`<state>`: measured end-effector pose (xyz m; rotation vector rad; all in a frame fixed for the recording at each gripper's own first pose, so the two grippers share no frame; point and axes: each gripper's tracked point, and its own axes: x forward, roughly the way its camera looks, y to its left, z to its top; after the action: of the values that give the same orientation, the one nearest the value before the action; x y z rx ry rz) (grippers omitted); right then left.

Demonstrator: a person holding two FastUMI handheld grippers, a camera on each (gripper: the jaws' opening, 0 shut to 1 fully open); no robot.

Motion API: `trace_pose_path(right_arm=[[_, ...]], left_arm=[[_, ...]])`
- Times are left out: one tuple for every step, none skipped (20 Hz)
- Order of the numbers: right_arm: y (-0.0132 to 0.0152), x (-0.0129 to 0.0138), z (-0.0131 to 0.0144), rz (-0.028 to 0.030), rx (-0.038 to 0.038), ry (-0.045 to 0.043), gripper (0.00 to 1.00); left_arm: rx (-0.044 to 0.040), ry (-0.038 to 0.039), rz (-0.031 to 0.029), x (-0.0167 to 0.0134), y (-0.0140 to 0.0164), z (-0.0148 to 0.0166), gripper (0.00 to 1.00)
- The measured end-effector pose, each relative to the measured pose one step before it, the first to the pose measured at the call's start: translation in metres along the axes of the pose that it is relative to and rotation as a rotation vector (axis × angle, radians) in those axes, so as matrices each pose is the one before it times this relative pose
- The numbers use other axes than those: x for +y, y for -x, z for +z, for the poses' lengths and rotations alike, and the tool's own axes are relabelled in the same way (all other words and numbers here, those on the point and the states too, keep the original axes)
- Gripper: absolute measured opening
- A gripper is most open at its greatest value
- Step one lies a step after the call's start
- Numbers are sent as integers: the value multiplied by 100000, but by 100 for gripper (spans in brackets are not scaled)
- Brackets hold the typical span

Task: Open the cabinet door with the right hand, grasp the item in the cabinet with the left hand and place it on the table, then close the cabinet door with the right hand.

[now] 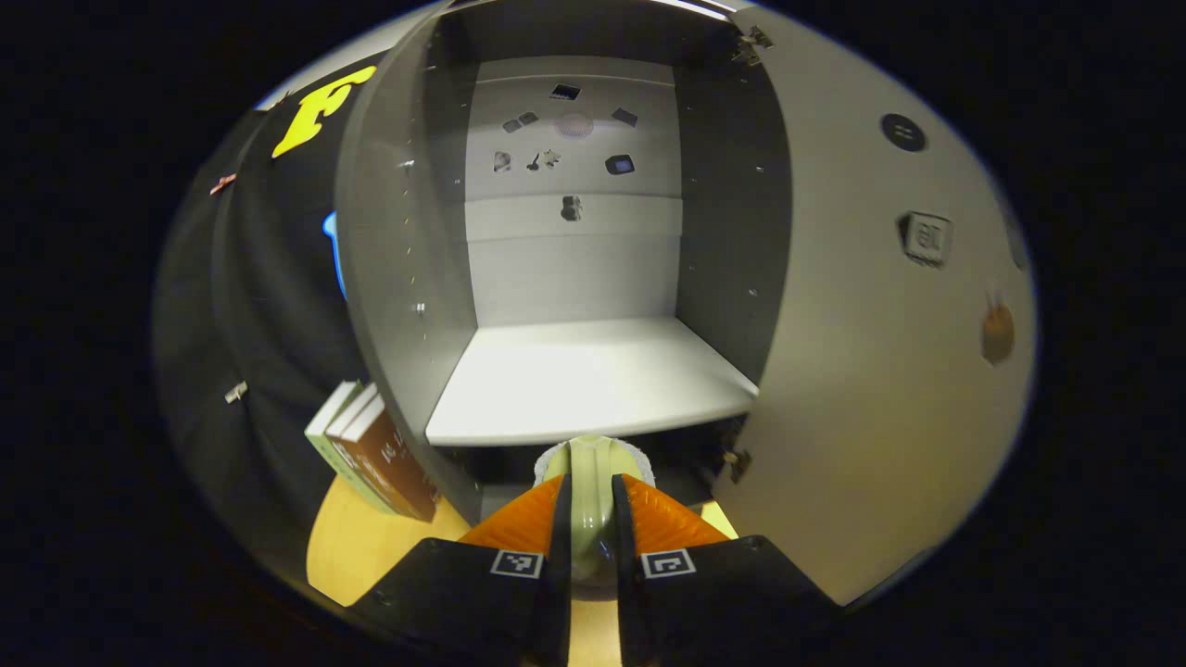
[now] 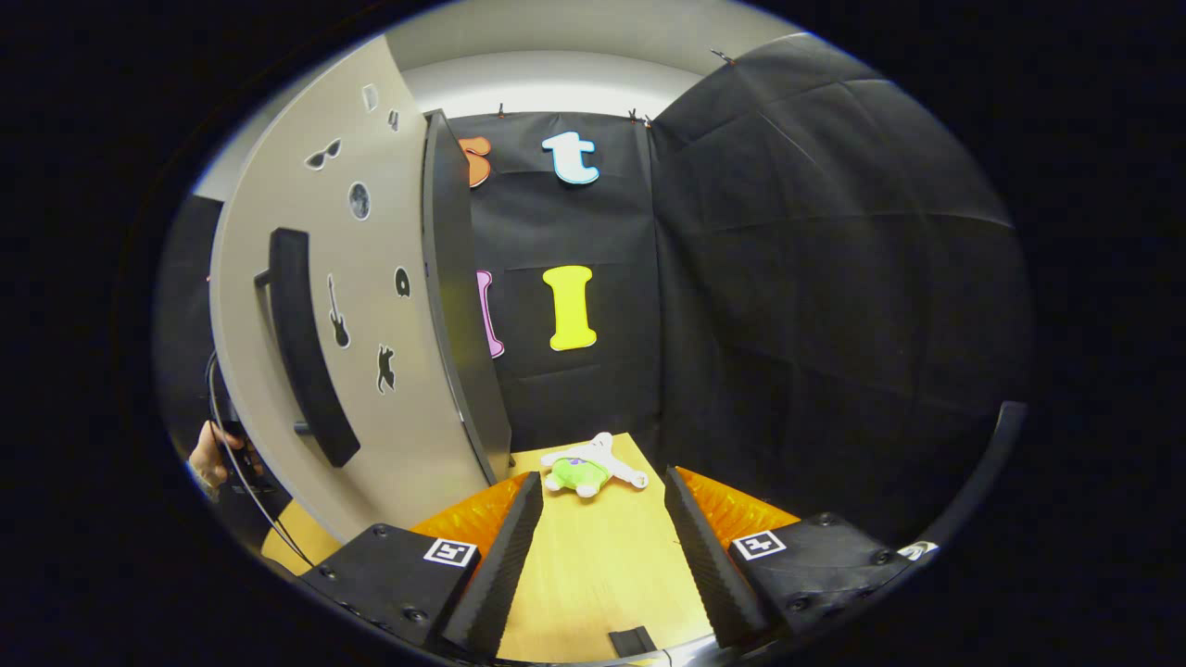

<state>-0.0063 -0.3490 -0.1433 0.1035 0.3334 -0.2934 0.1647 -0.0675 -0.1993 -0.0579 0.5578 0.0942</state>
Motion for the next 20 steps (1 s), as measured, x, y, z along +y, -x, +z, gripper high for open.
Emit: trace_pose_path(right_arm=[[510, 38, -168, -735, -447, 2117, 85], [542, 107, -192, -337, -100, 1207, 85], [623, 254, -279, 279, 79, 759, 85], [811, 328, 69, 967, -1207, 401, 85], [711, 321, 43, 1052, -1264, 120, 85], [809, 238, -122, 1026, -1010, 241, 85], [787, -50, -95, 108, -1346, 467, 85], [647, -106, -181, -195, -927, 309, 85], [555, 6, -467, 59, 193, -327, 84], [459, 96, -506, 592, 720, -890, 84], [249, 106, -413, 678, 179, -693, 84], [99, -215, -269, -106, -709, -118, 84], [-163, -438, -569, -622, -619, 109, 84], [-157, -313, -848, -269, 466, -346, 84], [-237, -111, -951, 264, 1227, -1150, 84], [-294, -100, -794, 1147, 682, -1591, 84], [-631, -121, -700, 1379, 853, -965, 84], [-541, -591, -966, 603, 1503, 342, 84], [-708, -766, -1099, 303, 2215, 1041, 84], [-468, -639, -740, 653, 2167, 817, 84]], left_arm=[[1699, 3338, -2191, -690, 1125, -2009, 24], [1487, 2254, -864, -333, 785, -1938, 24], [974, 1249, -139, -203, 764, -1860, 24], [617, 611, 353, 11, 520, -1840, 24], [631, 778, 464, 20, 464, -2101, 24], [846, 1264, -343, -86, 294, -2155, 24], [1236, 1661, -646, -189, 194, -1961, 26], [990, 1876, -202, 16, 91, -1867, 24], [600, 1568, 30, 31, -69, -1638, 24], [52, 925, 563, 167, -184, -1526, 24], [-137, 421, 732, 176, -459, -1275, 26], [-73, 331, 814, 256, -577, -1469, 26], [121, 112, 913, 177, -737, -1405, 24], [430, -198, 661, 227, -852, -1550, 26], [626, -302, 1178, 163, -751, -1685, 26], [872, -535, 1937, 284, -681, -1758, 24], [1514, -598, 1949, 289, -643, -1853, 25], [1787, 57, 1384, 114, -690, -1868, 25], [1063, 472, 769, -75, -731, -1212, 25], [603, 70, 1089, 20, -585, -1031, 25]])
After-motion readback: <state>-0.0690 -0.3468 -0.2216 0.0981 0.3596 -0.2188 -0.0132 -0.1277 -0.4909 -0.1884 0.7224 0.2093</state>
